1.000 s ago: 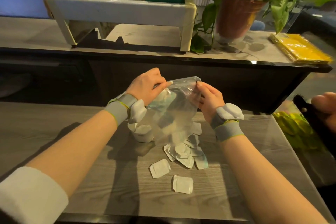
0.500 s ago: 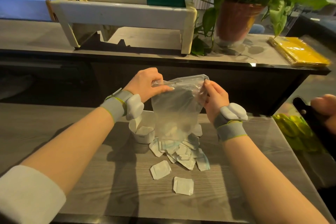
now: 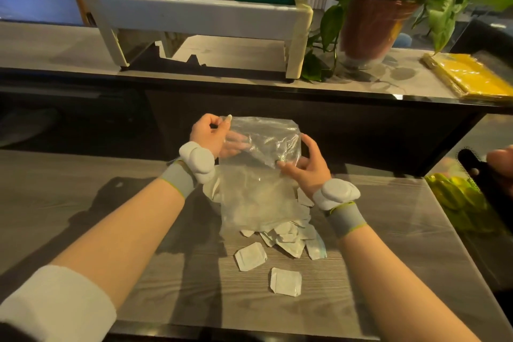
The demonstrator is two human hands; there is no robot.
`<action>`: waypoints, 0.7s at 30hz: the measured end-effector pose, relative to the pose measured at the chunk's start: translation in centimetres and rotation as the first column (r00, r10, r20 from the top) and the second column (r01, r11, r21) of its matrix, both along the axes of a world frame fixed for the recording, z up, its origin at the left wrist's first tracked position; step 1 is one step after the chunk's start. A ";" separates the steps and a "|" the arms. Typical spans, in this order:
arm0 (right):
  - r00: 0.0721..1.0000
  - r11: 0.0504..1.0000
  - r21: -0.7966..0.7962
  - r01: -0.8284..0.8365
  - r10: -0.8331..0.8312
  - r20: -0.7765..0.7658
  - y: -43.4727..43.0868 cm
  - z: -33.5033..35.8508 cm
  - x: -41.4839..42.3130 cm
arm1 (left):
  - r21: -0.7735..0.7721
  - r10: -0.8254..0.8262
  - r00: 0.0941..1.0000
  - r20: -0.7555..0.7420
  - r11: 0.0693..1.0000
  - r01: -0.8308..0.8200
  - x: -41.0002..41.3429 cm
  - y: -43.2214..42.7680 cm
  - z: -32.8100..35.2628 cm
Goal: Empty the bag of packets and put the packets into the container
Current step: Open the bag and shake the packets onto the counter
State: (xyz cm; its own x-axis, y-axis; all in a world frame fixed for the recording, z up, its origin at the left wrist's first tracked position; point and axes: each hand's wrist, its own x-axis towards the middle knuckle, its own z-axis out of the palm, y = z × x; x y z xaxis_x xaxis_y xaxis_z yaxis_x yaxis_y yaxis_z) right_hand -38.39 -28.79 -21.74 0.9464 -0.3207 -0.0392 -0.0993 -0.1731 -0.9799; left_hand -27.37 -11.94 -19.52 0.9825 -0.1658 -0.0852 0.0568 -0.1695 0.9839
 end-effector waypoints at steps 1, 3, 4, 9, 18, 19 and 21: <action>1.000 1.000 0.021 0.005 -0.005 0.000 0.1 -0.1 -0.1 | 0.024 0.028 0.999 -0.015 0.999 -0.028 0.2 0.4 -0.5; 1.000 1.000 0.025 -0.001 0.001 0.011 0.2 -0.2 0.0 | 0.067 0.099 0.995 -0.013 0.993 -0.098 0.4 0.8 -1.4; 1.000 1.000 0.014 -0.001 0.000 0.025 0.4 -0.2 0.0 | 0.084 0.129 0.992 -0.010 0.988 -0.127 0.2 0.8 -1.5; 0.983 0.987 -0.093 0.129 -0.115 0.141 0.7 -0.8 0.4 | -0.070 0.114 0.963 -0.243 0.988 -0.135 -0.7 1.0 -1.7; 0.998 0.984 -0.177 0.032 -0.041 -0.049 0.8 -0.2 -0.4 | 0.083 -0.198 0.980 -0.013 0.977 0.198 -4.0 2.2 -4.4; 0.993 0.975 -0.217 -0.054 0.030 -0.115 1.0 0.0 -0.6 | 0.112 -0.196 0.980 0.037 0.975 0.191 -3.8 2.4 -4.4; 0.974 0.943 -0.300 -0.145 0.083 -0.210 1.2 0.3 -0.9 | 0.222 -0.228 0.968 0.105 0.954 0.200 -3.4 2.6 -4.4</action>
